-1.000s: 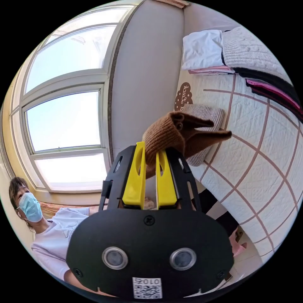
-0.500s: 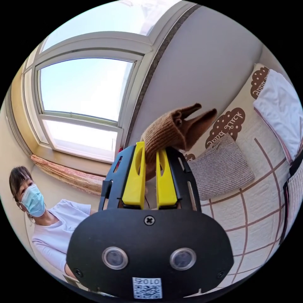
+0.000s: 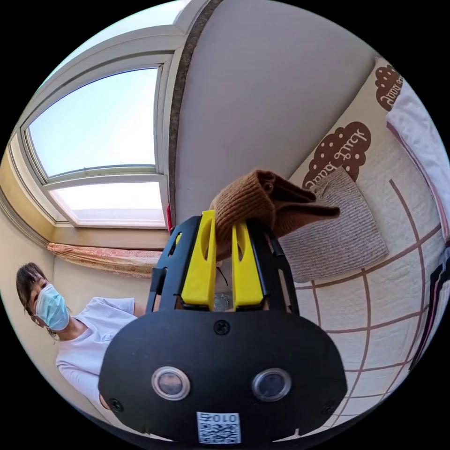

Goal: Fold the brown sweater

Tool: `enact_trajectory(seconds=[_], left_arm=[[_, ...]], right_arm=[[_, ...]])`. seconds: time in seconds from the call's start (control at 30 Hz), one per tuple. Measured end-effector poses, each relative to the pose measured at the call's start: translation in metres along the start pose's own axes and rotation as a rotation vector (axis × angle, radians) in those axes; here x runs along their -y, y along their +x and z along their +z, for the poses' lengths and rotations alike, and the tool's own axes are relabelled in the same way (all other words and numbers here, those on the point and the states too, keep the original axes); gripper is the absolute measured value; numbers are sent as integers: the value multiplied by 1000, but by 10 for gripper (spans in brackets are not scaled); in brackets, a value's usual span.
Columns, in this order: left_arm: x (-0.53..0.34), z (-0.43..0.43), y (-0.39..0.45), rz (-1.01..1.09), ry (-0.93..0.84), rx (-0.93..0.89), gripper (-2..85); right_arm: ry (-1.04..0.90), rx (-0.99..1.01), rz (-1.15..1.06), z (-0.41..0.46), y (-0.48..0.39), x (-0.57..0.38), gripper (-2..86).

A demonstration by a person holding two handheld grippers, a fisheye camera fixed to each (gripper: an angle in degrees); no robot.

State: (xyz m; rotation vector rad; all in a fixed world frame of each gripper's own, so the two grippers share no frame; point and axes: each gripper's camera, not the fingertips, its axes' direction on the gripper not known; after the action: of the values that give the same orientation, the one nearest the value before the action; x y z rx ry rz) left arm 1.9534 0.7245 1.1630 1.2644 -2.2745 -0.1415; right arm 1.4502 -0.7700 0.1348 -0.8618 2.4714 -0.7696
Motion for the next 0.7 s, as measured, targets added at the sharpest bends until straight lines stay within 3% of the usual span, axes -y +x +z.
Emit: enact_trajectory(seconds=[0.17, 0.3, 0.5, 0.63, 0.7], left_arm=[[14, -22, 14, 117, -4, 92, 107], [-5, -15, -16, 89, 13, 193, 105], [-49, 52, -197, -248, -88, 287, 101], [-74, 47, -240, -294, -1, 180, 101], [-73, 41, -239, -283, -31, 192, 102]], right_arm=[[28, 50, -152, 27, -17, 13, 66], [-7, -79, -265, 60, 11, 3, 69], [-239, -427, 92, 148, 168, -44, 90], [-38, -464, 24, 148, 158, -83, 122], [41, -671, -137, 154, 109, -107, 148]])
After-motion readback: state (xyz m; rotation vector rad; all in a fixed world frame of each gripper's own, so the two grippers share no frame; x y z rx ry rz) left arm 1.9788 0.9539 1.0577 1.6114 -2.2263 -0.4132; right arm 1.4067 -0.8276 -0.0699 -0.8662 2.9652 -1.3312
